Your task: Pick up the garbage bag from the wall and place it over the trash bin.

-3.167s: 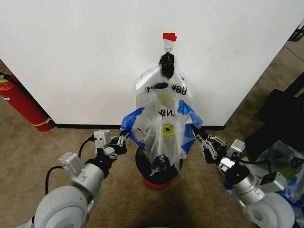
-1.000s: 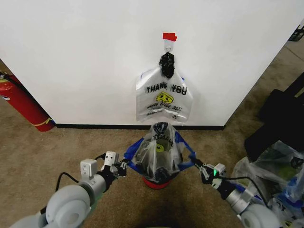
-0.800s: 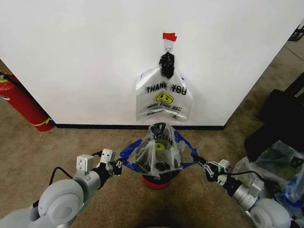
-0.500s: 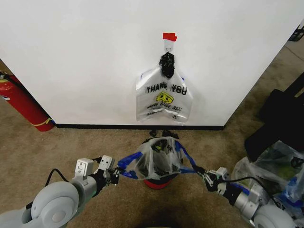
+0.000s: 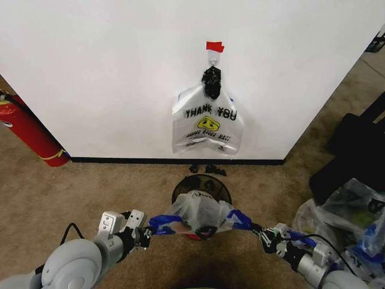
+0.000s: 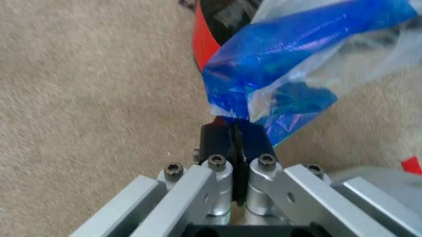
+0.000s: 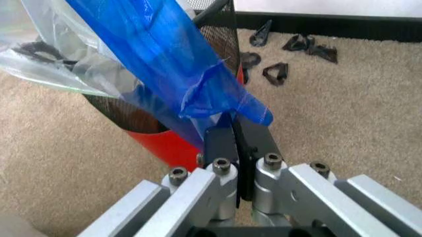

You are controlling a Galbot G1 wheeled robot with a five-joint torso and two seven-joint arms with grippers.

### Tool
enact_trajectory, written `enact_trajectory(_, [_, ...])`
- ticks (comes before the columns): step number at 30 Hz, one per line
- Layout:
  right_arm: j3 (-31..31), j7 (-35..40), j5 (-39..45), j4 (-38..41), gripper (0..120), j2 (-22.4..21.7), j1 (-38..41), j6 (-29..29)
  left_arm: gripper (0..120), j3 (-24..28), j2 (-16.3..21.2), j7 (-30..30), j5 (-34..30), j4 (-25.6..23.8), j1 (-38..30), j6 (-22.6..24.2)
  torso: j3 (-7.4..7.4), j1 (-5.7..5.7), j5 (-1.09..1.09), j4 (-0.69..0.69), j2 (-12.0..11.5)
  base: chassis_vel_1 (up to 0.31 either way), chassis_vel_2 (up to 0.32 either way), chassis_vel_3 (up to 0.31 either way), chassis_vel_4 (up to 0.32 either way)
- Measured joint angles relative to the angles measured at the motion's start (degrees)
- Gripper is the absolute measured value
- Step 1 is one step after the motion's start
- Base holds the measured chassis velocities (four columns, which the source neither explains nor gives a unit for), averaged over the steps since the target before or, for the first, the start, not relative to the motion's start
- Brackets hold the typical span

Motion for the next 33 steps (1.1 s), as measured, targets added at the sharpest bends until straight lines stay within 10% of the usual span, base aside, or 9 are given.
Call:
enact_trajectory(14, [-2.9,3.0,-2.3,-9.0,0,2.7,7.9,-1.6,0,3.0,-4.4,0.3,3.5,6.7,-1.4,-0.1,0.0,0.0,0.0,0.0,0.0,0.0,0.0,0.0,0.0])
enact_trajectory(33, [-2.6,4.0,-0.8,-9.1,0,9.0,10.5,-0.1,8,0.9,-9.5,-1.5,8.7,3.3,0.4,-3.4,0.0,0.0,-0.01,0.0,0.0,0.0,0.0,0.0,0.0])
